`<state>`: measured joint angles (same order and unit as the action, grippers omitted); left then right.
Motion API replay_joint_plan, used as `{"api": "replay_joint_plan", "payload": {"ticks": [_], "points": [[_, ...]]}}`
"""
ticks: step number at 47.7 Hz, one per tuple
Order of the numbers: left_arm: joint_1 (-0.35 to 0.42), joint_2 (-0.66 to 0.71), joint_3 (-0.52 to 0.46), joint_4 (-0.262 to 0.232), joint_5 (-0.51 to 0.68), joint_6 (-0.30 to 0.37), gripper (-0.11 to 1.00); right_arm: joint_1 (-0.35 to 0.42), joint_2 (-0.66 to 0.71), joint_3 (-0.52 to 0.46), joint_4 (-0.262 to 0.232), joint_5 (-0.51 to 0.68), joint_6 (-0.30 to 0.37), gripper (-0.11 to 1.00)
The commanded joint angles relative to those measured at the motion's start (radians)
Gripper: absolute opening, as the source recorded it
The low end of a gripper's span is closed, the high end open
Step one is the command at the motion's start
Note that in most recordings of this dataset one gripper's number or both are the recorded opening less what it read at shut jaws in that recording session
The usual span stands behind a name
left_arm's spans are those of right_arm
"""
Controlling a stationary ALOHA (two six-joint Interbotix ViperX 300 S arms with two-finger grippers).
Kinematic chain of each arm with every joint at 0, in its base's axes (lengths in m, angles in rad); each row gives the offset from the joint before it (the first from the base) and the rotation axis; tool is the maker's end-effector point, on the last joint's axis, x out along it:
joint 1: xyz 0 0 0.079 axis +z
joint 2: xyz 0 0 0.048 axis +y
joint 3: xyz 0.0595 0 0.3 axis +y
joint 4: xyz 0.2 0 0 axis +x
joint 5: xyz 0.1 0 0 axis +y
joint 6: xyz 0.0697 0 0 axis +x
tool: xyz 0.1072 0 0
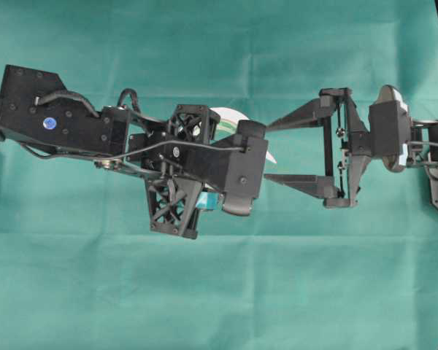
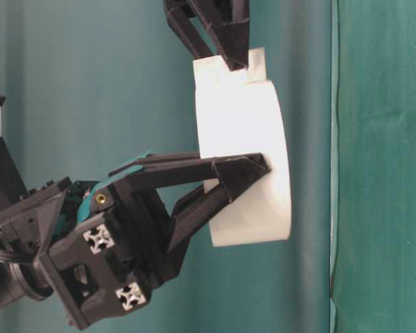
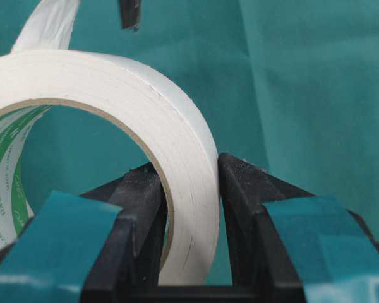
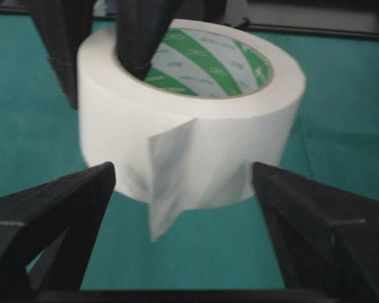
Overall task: Peel off the duct tape with your right arm.
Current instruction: 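Move the right gripper to the tape's loose end and pinch it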
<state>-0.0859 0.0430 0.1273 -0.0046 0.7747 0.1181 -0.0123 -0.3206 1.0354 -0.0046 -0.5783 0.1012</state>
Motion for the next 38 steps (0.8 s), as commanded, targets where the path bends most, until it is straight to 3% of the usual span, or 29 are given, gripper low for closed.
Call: {"api": "replay_joint_plan", "payload": {"ticks": [1, 7, 14, 19, 38], "points": [[-0.006, -0.02, -0.038, 0.003, -0.008, 0.003, 0.23, -0.009, -0.006, -0.023, -0.002, -0.014, -0.005, 0.54], [-0.012, -0.02, -0.038, 0.003, -0.008, 0.003, 0.23, -0.015, -0.006, -0.021, -0.002, -0.014, -0.009, 0.19], [-0.014, -0.021, -0.038, 0.003, -0.005, 0.003, 0.23, -0.015, -0.006, -0.021, -0.002, -0.014, -0.017, -0.04], [-0.014, -0.021, -0.038, 0.003, -0.003, 0.003, 0.23, -0.014, -0.006, -0.018, -0.012, -0.014, -0.031, -0.1], [-0.017, -0.021, -0.037, 0.003, -0.003, 0.003, 0.23, -0.017, -0.006, -0.021, -0.026, -0.014, -0.031, -0.1]]}}
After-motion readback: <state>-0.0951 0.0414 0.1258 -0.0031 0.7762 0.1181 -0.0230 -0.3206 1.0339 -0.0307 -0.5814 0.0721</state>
